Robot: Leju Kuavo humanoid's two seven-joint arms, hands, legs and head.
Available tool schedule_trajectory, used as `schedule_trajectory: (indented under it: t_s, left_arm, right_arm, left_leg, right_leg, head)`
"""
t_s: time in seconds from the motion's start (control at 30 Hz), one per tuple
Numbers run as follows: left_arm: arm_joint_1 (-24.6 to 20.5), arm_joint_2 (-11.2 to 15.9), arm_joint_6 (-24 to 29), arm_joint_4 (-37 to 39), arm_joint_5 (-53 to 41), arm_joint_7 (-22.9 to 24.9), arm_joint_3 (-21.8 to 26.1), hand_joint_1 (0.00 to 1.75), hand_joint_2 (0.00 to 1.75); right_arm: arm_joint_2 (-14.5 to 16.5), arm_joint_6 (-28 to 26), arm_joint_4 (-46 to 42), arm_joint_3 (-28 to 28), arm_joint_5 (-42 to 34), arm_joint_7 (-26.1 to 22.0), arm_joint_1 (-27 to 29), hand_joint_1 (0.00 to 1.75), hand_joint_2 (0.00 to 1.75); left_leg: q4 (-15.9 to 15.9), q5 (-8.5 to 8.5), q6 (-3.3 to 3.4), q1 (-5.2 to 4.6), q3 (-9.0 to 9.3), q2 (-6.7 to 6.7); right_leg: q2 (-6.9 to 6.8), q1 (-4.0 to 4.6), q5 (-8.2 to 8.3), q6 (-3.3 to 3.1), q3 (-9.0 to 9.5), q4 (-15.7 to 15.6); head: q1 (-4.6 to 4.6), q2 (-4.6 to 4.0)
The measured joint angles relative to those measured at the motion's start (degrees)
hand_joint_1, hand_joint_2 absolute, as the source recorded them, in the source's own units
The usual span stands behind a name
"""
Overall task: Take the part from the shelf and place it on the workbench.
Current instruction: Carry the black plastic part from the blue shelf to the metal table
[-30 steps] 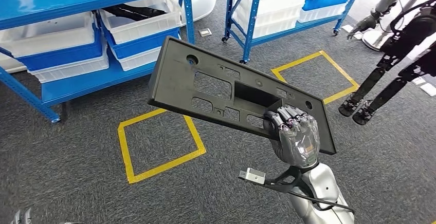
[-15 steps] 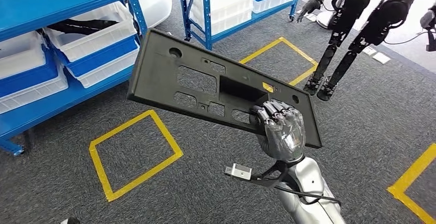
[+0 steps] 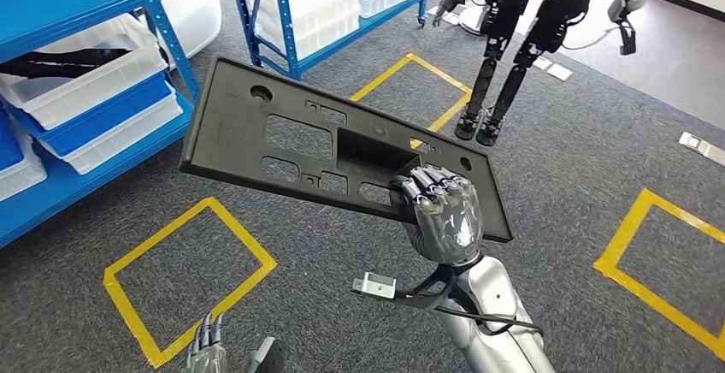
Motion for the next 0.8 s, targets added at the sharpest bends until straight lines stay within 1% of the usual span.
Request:
schedule_trajectory:
  t_s: [0.03,0.07,0.1,0.13,0.17,0.2,0.23,0.27,0.3,0.33,0.37,0.4,0.43,0.47,0.5,0.53,0.57,0.6,0.63,0.67,0.7,0.73,0.77,0.8]
  left_arm:
    - [0.0,0.0,0.0,0.3,0.6,-1.7,0.1,0.00,1.75]
    - [-0.1,0.0,0.0,0.5,0.9,-2.6,0.1,0.00,1.75]
    - [-0.1,0.0,0.0,0.7,1.1,-2.9,0.2,0.00,1.75]
    - [-0.2,0.0,0.0,0.8,1.2,-3.1,0.2,0.00,1.75]
    - [-0.3,0.0,0.0,1.0,1.4,-3.4,0.3,0.00,1.75]
    - [-0.4,0.0,0.0,1.1,1.7,-4.5,0.3,0.00,1.75]
    - [-0.5,0.0,0.0,1.3,2.3,-6.7,0.4,0.00,1.75]
    - [-0.6,0.0,0.0,1.6,3.0,-10.1,0.6,0.00,1.75]
    - [-0.8,0.0,0.0,2.1,3.9,-14.7,0.8,0.00,1.75]
    - [-1.2,0.0,0.0,2.9,4.8,-19.9,1.2,0.00,1.75]
    - [-1.6,0.0,0.0,3.7,5.5,-25.1,1.6,0.00,1.75]
    - [-2.0,0.0,0.0,4.8,6.1,-30.0,2.1,0.00,1.75]
    - [-2.4,0.0,0.0,6.0,6.4,-34.3,2.7,0.00,1.75]
    - [-2.7,0.1,0.0,7.2,6.6,-37.8,3.4,0.00,1.75]
    - [-2.9,0.1,0.0,8.5,6.8,-40.9,4.0,0.00,1.75]
    - [-3.2,0.2,0.0,9.8,7.1,-43.5,4.5,0.00,1.75]
    - [-3.5,0.2,0.0,11.0,7.4,-45.7,5.0,0.00,1.75]
    - [-3.8,0.3,0.0,12.0,7.7,-47.3,5.3,0.00,1.75]
    - [-4.1,0.3,0.0,12.9,8.0,-48.3,5.5,0.00,1.75]
    - [-4.3,0.3,0.0,13.5,8.3,-48.8,5.6,0.00,1.75]
    - [-4.5,0.3,0.0,14.0,8.6,-49.1,5.7,0.00,1.75]
    - [-4.6,0.3,0.0,14.5,9.0,-49.3,5.9,0.00,1.75]
    - [-4.7,0.3,0.0,14.8,9.6,-49.4,6.1,0.00,1.75]
    - [-4.7,0.3,0.0,14.9,10.3,-49.4,6.4,0.00,1.75]
  right_arm:
    - [0.1,0.2,0.2,0.0,-0.3,-0.2,-0.1,1.75,1.75]
    - [0.2,0.3,0.5,-0.1,-0.5,-0.3,-0.1,1.75,1.75]
    - [0.2,0.3,0.7,-0.1,-0.6,-0.4,-0.1,1.75,1.75]
    - [0.3,0.3,0.8,-0.2,-0.7,-0.5,-0.3,1.75,1.75]
    - [0.4,0.3,0.9,-0.2,-0.8,-0.6,-0.4,1.75,1.75]
    - [0.6,0.4,1.0,-0.2,-1.0,-0.7,-0.7,1.75,1.75]
    - [0.7,0.6,1.1,-0.2,-1.4,-1.0,-0.9,1.75,1.75]
    - [0.8,1.0,1.3,-0.2,-2.0,-1.4,-1.1,1.75,1.75]
    - [0.9,1.4,1.5,-0.2,-2.7,-1.9,-1.4,1.75,1.75]
    - [1.0,1.9,1.7,-0.2,-3.3,-2.5,-1.8,1.75,1.75]
    - [1.2,2.2,1.9,-0.1,-3.9,-3.0,-2.3,1.75,1.75]
    - [1.6,2.6,2.2,0.0,-4.4,-3.4,-2.9,1.75,1.75]
    - [2.1,3.0,2.6,0.2,-4.8,-3.8,-3.5,1.75,1.75]
    - [2.5,3.3,3.0,0.4,-5.2,-4.0,-4.1,1.75,1.75]
    - [2.8,3.7,3.4,0.6,-5.5,-4.2,-4.5,1.75,1.75]
    - [3.1,4.0,3.9,0.9,-5.9,-4.5,-4.9,1.75,1.75]
    - [3.3,4.2,4.4,1.2,-6.2,-4.7,-5.2,1.75,1.75]
    - [3.6,4.3,4.7,1.5,-6.4,-4.9,-5.5,1.75,1.75]
    - [3.9,4.4,5.1,1.7,-6.6,-5.0,-5.9,1.75,1.75]
    - [4.2,4.5,5.4,1.9,-6.8,-5.1,-6.3,1.75,1.75]
    - [4.6,4.7,5.6,2.1,-6.9,-5.2,-6.8,1.75,1.75]
    - [4.8,5.0,5.9,2.3,-7.0,-5.3,-7.2,1.75,1.75]
    - [4.9,5.2,6.1,2.4,-7.1,-5.3,-7.5,1.75,1.75]
    - [5.0,5.3,6.3,2.5,-7.1,-5.3,-7.7,1.75,1.75]
  left_leg:
    - [0.0,-0.04,-0.04,0.00,-0.03,0.89]
    - [0.0,-0.10,-0.13,0.04,0.00,1.69]
    - [0.0,-0.19,-0.28,0.10,0.09,2.39]
    - [0.1,-0.33,-0.52,0.06,0.22,3.00]
    - [0.1,-0.51,-0.85,-0.06,0.33,3.54]
    - [0.1,-0.67,-1.21,-0.23,0.45,4.02]
    - [0.1,-0.80,-1.53,-0.39,0.57,4.46]
    - [0.1,-0.86,-1.83,-0.44,0.71,4.93]
    - [0.0,-0.95,-2.14,-0.39,0.84,5.35]
    - [0.3,-1.34,-2.44,-0.20,0.84,4.99]
    - [1.5,-2.30,-2.70,-0.02,0.42,3.95]
    - [3.9,-3.83,-2.87,0.11,-0.57,2.45]
    - [7.5,-5.80,-2.94,0.20,-2.17,0.73]
    - [11.6,-7.65,-2.93,0.20,-4.13,-0.36]
    - [14.9,-8.73,-2.92,0.18,-5.92,-0.91]
    - [16.7,-8.74,-2.87,0.18,-7.05,-1.16]
    - [16.1,-7.53,-2.77,0.19,-7.13,-1.30]
    - [13.4,-5.39,-2.63,0.23,-6.16,-1.60]
    - [9.5,-3.08,-2.47,0.35,-4.61,-2.60]
    - [5.8,-1.42,-2.38,0.53,-3.07,-4.03]
    - [3.1,-0.46,-2.35,0.64,-2.02,-5.19]
    - [1.9,-0.22,-2.31,0.62,-1.55,-6.02]
    - [1.6,-0.32,-2.23,0.43,-1.46,-5.96]
    - [1.5,-0.16,-1.97,0.29,-1.43,-5.25]
  right_leg:
    - [-0.22,-0.17,-0.16,0.38,-0.34,1.0]
    - [-0.50,-0.38,0.55,0.89,0.59,-0.3]
    - [-1.14,-0.60,1.90,1.41,2.69,-3.9]
    - [-2.46,-0.73,3.20,1.70,5.17,-8.5]
    - [-3.59,-0.59,4.23,1.70,7.28,-12.2]
    - [-4.36,-0.42,4.83,1.40,8.56,-14.5]
    - [-4.60,-0.18,4.97,0.96,8.98,-15.4]
    - [-3.98,0.06,5.08,0.54,8.92,-15.4]
    - [-3.29,-0.07,5.19,0.11,8.82,-15.4]
    - [-2.64,-0.25,5.29,-0.26,8.82,-15.5]
    - [-1.99,-0.48,5.44,-0.78,8.85,-15.5]
    - [-1.32,-0.70,5.57,-1.29,8.92,-15.6]
    - [-0.63,-0.72,5.62,-1.65,8.90,-15.6]
    - [0.07,-0.61,5.64,-1.92,8.89,-15.6]
    - [0.86,-0.47,5.64,-2.00,8.91,-15.6]
    - [1.68,-0.36,5.64,-2.00,8.94,-15.6]
    - [2.49,-0.30,5.64,-1.99,9.00,-15.5]
    - [3.31,-0.28,5.63,-1.98,9.05,-15.4]
    - [4.08,-0.28,5.62,-1.96,9.04,-15.3]
    - [4.80,-0.09,5.59,-1.89,8.90,-15.1]
    - [5.44,0.01,5.61,-1.75,8.68,-14.9]
    - [6.03,0.08,5.68,-1.50,8.36,-14.9]
    - [6.62,0.10,5.82,-1.17,8.06,-14.9]
    - [7.24,0.06,6.00,-0.77,7.70,-15.1]
  head:
    - [0.01,0.00]
    - [0.03,0.00]
    - [0.02,0.00]
    - [0.05,0.00]
    - [0.07,0.00]
    - [0.02,0.00]
    - [-0.01,0.00]
    - [-0.04,0.00]
    - [-0.07,0.00]
    - [-0.14,0.00]
    - [-0.22,0.00]
    - [-0.37,0.00]
    - [-0.53,0.00]
    - [-0.59,0.00]
    - [-0.63,0.00]
    - [-0.65,0.00]
    - [-0.64,0.00]
    - [-0.65,0.00]
    - [-0.66,0.00]
    - [-0.63,0.00]
    - [-0.61,0.00]
    - [-0.58,0.00]
    - [-0.58,0.00]
    - [-0.58,0.00]
